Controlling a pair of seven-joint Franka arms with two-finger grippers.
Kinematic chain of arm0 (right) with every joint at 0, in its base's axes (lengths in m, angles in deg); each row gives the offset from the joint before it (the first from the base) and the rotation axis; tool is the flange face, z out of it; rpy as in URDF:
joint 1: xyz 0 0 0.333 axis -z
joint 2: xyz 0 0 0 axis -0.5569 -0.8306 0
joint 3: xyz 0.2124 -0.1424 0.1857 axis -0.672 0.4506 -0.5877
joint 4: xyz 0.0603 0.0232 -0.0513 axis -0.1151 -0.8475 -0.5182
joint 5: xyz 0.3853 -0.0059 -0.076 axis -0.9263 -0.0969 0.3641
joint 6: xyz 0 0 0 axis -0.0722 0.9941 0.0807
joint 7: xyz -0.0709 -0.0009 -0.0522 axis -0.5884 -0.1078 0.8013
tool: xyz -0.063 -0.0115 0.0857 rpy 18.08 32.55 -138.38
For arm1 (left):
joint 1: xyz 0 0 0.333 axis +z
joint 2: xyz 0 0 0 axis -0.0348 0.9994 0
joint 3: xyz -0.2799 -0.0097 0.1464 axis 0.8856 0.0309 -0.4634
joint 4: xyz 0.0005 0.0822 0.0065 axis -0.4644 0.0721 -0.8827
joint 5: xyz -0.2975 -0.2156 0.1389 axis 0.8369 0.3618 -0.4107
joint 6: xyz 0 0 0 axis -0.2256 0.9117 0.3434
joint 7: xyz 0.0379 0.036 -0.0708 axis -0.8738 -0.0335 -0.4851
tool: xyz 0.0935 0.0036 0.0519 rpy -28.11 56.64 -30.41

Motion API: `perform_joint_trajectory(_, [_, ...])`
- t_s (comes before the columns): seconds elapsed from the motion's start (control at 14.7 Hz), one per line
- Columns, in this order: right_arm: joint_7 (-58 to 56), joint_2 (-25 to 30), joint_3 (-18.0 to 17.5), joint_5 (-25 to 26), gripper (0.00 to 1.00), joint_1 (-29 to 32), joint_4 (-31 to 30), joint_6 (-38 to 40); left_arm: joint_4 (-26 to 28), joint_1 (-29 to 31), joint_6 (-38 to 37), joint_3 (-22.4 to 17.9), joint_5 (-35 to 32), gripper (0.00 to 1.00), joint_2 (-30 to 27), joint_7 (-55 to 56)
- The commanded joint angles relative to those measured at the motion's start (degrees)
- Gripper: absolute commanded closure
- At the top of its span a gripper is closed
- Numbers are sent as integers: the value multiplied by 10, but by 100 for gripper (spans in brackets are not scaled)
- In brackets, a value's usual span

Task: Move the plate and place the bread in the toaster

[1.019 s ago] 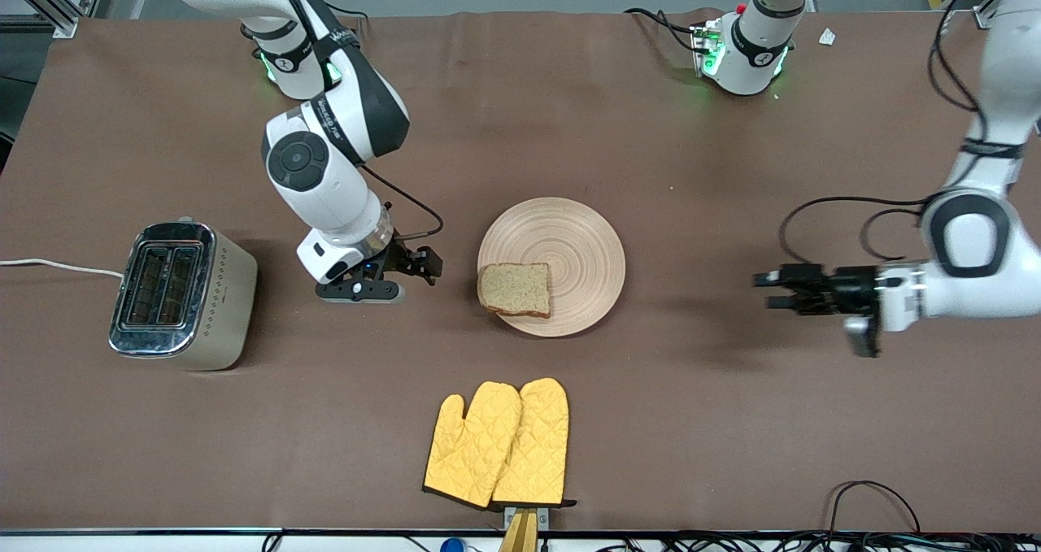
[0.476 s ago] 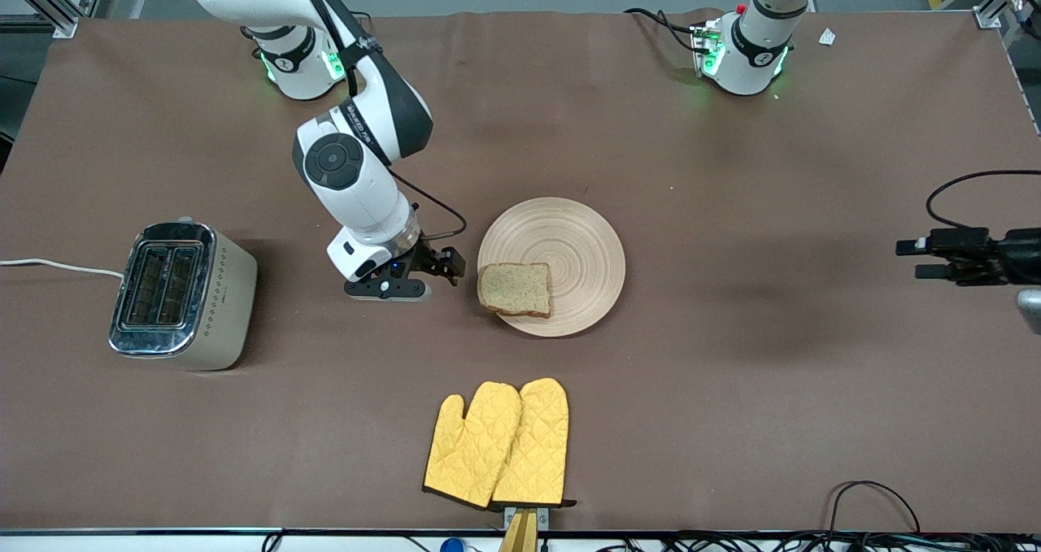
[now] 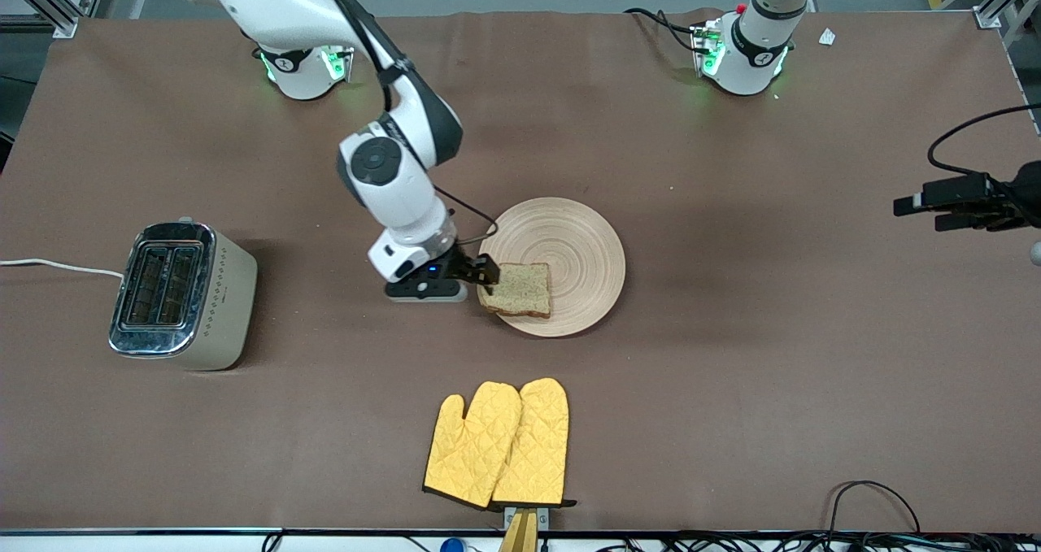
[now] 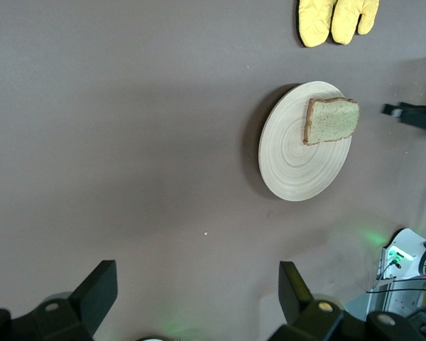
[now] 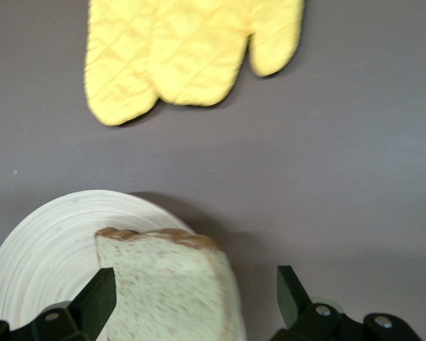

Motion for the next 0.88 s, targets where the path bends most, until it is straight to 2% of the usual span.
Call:
perform_joint_trajectory(0.0, [13, -32, 7, 6, 0, -10, 6, -35, 23, -36, -3, -14, -50, 0, -35, 10])
perform_joint_trajectory(0.14, [11, -33, 7, 6, 2, -10, -10, -35, 26, -121, -3, -92, -98, 0, -61, 2])
perform_joint_trajectory(0.34, [7, -29, 7, 6, 6, -8, -15, -21, 26, -262, -2, -245, -142, 0, -83, -16])
perform_joint_trajectory(0.54, [10, -26, 7, 6, 22, -8, -16, -3, 24, -366, 45, -357, -165, 0, -96, -16])
perform_joint_trajectory(0.68, [12, -26, 6, 5, 29, -7, -18, -3, 25, -389, 111, -388, -166, 0, -104, -8])
perform_joint_trajectory(0.82, [14, -23, 6, 5, 33, -7, -18, 18, 26, -397, 119, -395, -165, 0, -118, -8])
